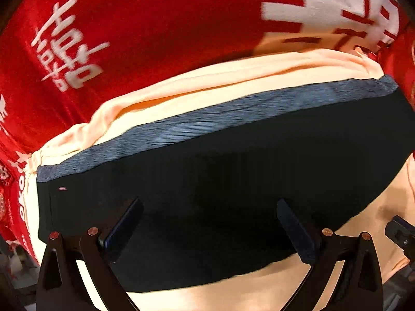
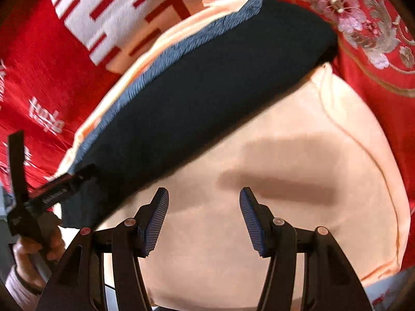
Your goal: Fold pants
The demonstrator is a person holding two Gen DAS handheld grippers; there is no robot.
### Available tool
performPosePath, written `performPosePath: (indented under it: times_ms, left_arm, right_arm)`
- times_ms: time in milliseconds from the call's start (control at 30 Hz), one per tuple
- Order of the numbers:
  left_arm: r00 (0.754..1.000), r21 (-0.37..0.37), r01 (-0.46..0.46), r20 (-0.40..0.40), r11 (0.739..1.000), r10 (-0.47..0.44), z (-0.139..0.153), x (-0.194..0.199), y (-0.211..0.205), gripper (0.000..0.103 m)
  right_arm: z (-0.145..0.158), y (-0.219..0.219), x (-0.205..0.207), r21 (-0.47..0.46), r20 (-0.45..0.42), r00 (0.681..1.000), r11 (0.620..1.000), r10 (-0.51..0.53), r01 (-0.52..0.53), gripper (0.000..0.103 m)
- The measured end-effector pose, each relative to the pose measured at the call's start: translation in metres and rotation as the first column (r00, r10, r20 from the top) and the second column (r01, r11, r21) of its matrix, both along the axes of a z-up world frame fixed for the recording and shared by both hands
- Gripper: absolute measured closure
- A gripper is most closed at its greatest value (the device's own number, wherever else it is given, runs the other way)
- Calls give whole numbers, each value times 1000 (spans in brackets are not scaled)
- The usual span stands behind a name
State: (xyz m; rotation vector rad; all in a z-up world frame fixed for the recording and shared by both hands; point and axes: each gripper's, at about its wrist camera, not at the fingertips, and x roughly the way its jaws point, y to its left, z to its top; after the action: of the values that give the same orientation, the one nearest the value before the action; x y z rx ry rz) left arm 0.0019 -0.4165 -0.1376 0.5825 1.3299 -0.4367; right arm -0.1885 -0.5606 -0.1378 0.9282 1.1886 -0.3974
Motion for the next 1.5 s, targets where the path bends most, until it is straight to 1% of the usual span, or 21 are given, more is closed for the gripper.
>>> performPosePath:
  times_ms: [200, 367, 400, 533, 567, 600, 700, 833, 1000, 1067, 1100, 1133, 1167, 1233, 1333, 1400, 1433, 1467, 1500]
  left_arm:
    - [1000, -4, -12, -27, 1000, 12, 4, -34, -50, 0]
    - [999, -8, 11, -40, 1000, -11, 4, -56, -91, 0]
    - [999, -12, 15, -41, 1000, -15, 8, -63, -101, 0]
    - [998, -16, 26, -53, 1000, -26, 4, -72, -127, 0]
    - [998, -14, 27, -56, 1000, -28, 5, -71, -123, 0]
    - [998, -9, 29, -58, 1000, -29, -3, -65, -120, 0]
    - [997, 5, 29, -69, 1000, -29, -12, -66, -126, 0]
    - [996, -14, 16, -87, 1000, -17, -15, -71, -131, 0]
    - [995, -23, 32, -96, 999, -34, -14, -76, -139, 0]
    - [995, -30, 29, -99, 999, -32, -24, -88, -133, 0]
    - [994, -33, 27, -102, 999, -30, -25, -87, -131, 0]
    - [994, -37, 22, -106, 999, -26, -25, -88, -132, 0]
    - [994, -41, 18, -109, 999, -22, -32, -80, -126, 0]
    - [994, -46, 12, -112, 999, -17, -30, -85, -129, 0]
    - [994, -51, 13, -111, 999, -18, -31, -87, -129, 0]
    - [994, -52, 15, -110, 999, -20, -30, -90, -132, 0]
    - [994, -53, 16, -111, 998, -22, -51, -62, -106, 0]
    - [994, -55, 17, -112, 998, -23, -62, -46, -88, 0]
    - [994, -56, 17, -111, 998, -23, -62, -46, -88, 0]
  right_arm:
    - [0, -33, -13, 15, 70, 997, 999, -30, 29, 42]
    - [-6, -48, -20, 39, 81, 994, 997, -73, 70, 41]
    - [-8, -51, -21, 42, 83, 993, 996, -87, 84, 41]
    - [-14, -59, -30, 46, 98, 986, 990, -138, 134, 41]
    - [-15, -62, -33, 48, 101, 983, 988, -152, 147, 41]
    - [-16, -64, -35, 49, 103, 981, 986, -163, 159, 41]
    - [-20, -68, -39, 52, 115, 976, 982, -184, 179, 41]
    - [-22, -69, -40, 35, 146, 970, 981, -194, 191, 41]
    - [-24, -71, -41, 21, 180, 958, 975, -222, 222, 40]
    - [-24, -73, -40, 18, 189, 953, 971, -237, 238, 40]
    - [-24, -75, -39, 16, 195, 949, 968, -247, 249, 40]
    - [-25, -77, -38, 14, 201, 944, 965, -260, 262, 40]
    - [-26, -79, -37, 12, 208, 940, 962, -271, 274, 40]
    - [-27, -83, -32, -4, 229, 931, 956, -286, 294, 40]
    - [-28, -87, -22, -41, 250, 927, 954, -278, 297, 39]
    - [-28, -90, -14, -57, 260, 925, 952, -278, 302, 35]
    - [-28, -92, -10, -64, 264, 924, 950, -278, 305, 35]
    - [-28, -94, -5, -73, 265, 924, 949, -277, 305, 35]
    - [-28, -96, 0, -78, 258, 926, 949, -276, 304, 35]
